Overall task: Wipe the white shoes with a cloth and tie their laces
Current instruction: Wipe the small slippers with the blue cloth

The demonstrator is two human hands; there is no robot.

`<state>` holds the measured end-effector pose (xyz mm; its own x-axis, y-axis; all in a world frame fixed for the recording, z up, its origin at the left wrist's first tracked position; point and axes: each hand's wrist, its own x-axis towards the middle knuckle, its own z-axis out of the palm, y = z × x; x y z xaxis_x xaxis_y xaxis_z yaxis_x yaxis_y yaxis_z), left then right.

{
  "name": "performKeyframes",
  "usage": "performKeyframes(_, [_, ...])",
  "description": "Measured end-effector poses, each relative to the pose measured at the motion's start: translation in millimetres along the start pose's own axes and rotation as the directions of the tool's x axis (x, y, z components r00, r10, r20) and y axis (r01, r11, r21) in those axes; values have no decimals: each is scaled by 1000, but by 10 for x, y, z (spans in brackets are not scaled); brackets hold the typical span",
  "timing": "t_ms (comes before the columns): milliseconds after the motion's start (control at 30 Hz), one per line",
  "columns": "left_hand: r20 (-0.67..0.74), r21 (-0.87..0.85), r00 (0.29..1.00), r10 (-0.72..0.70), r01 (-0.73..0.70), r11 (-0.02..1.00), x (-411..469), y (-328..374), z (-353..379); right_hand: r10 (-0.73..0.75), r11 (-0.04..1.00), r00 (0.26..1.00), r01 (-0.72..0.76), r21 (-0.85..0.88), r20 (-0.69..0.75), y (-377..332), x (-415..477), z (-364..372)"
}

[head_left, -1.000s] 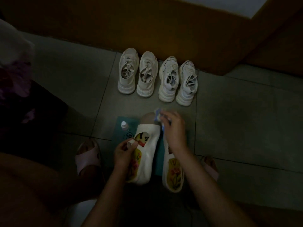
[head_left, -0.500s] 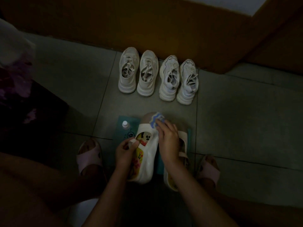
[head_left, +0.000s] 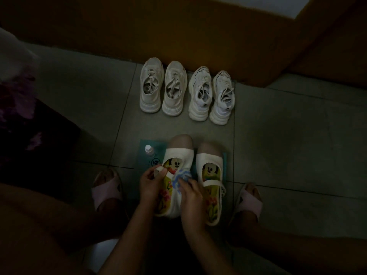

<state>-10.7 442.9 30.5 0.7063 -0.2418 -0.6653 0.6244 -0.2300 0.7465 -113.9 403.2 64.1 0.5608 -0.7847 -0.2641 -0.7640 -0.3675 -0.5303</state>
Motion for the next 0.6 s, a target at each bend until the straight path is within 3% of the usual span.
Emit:
performKeyframes(100, [-22, -20, 1000, 11, -11, 1000, -31, 2, 30, -4, 1000, 990, 4, 4, 138, 31, -111, -22])
performKeyframes(533, [-65, 8, 998, 14, -14, 1000, -89, 62, 60, 94, 963, 957, -157, 221, 273, -36, -605, -184])
performKeyframes(600, [-59, 22, 998, 22, -21, 1000, -95, 76, 54, 112, 914, 941, -223, 338, 318, -87, -635, -286])
